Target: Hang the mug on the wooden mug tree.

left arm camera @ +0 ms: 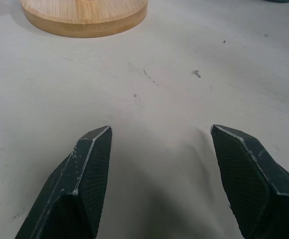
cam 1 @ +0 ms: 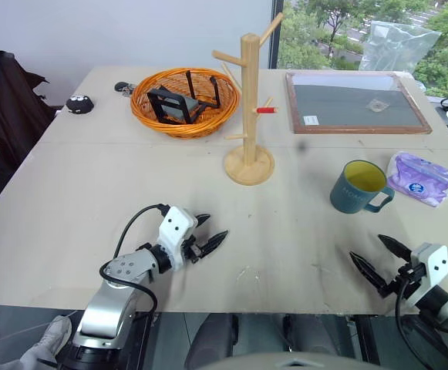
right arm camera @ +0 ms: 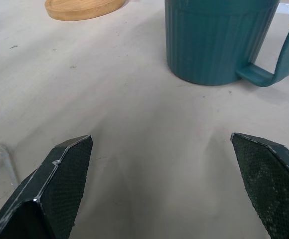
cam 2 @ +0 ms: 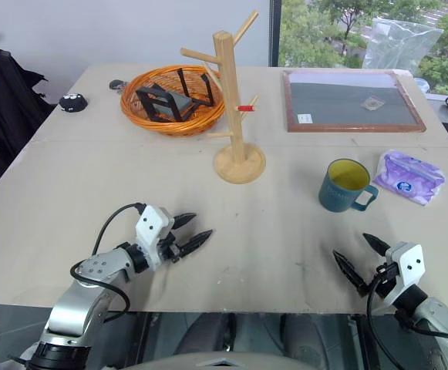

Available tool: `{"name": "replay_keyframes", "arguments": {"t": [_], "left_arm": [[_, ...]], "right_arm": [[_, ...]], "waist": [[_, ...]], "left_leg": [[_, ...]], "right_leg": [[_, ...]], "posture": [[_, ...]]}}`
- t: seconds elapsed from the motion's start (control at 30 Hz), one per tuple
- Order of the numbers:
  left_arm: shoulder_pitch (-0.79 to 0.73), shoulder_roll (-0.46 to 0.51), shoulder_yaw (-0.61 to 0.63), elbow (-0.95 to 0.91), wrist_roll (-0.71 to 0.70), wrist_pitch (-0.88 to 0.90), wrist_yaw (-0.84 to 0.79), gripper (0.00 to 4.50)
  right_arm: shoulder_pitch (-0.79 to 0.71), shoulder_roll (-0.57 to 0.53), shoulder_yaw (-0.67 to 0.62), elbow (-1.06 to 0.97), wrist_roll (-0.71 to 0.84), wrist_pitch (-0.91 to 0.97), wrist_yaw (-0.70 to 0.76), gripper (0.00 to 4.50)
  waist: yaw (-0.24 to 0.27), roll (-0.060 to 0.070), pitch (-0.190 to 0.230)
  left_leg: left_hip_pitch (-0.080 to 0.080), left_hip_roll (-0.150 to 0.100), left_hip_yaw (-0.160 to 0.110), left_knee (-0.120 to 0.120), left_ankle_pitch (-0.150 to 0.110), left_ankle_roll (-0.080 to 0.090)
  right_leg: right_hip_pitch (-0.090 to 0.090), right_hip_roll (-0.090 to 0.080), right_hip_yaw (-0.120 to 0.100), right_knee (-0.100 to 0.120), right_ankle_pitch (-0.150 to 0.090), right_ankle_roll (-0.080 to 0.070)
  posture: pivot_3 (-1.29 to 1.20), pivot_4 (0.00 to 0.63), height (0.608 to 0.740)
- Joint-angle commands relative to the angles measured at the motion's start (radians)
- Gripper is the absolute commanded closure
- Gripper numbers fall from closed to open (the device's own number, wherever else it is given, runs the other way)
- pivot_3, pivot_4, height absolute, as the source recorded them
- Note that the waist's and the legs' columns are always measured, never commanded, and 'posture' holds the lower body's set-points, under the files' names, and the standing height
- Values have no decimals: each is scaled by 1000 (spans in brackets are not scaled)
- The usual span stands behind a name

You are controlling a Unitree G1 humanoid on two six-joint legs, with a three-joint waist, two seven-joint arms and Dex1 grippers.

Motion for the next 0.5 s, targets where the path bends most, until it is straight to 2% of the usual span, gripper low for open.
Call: {"name": "replay_keyframes", "arguments": {"t": [0.03, 0.5], "left_arm": [[-13, 8, -1, -2, -21, -19, -27, 1276], [-12, 13, -7, 23, -44, -28, -79, 1276]], "right_arm": [[3, 5, -28, -34, -2, -21, -18, 0], [5, 6, -30, -24, -36, -24, -48, 0]], "waist": [[0, 0, 0], [0, 0, 0]], "left_leg": [[0, 0, 0, 0, 0, 0], [0, 0, 0, 0, 0, 0]], "right_leg": [[0, 0, 0, 0, 0, 0], [0, 0, 0, 0, 0, 0]], "posture": [[0, 150, 740], [0, 150, 740]]}}
